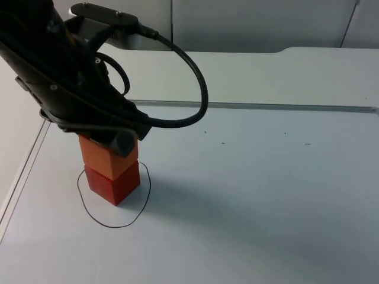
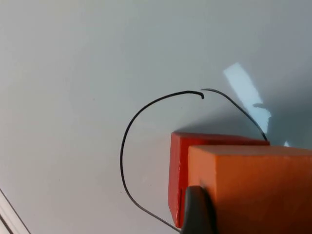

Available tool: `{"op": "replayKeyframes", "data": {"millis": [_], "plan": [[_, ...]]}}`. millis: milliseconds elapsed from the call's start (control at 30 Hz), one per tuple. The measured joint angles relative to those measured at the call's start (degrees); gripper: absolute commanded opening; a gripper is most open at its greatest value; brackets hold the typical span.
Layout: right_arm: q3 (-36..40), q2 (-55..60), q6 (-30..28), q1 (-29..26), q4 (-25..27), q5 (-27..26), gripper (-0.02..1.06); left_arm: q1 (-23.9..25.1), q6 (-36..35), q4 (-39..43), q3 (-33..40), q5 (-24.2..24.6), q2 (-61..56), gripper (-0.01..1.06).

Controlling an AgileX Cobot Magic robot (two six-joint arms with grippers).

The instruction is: Pick up one cube with the left hand and another cube with the right hand. First place the cube in the right hand at the target position, then stack the cube in the left hand on top.

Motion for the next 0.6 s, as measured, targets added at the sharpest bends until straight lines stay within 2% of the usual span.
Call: {"op": "replayKeyframes", "data": {"millis": [600], "plan": [[0.0,0.0,0.0,0.0,0.0,-0.2,0.70,0.0,-0.1,-0.1,0.0,-0.2,0.4,0.00]]}}
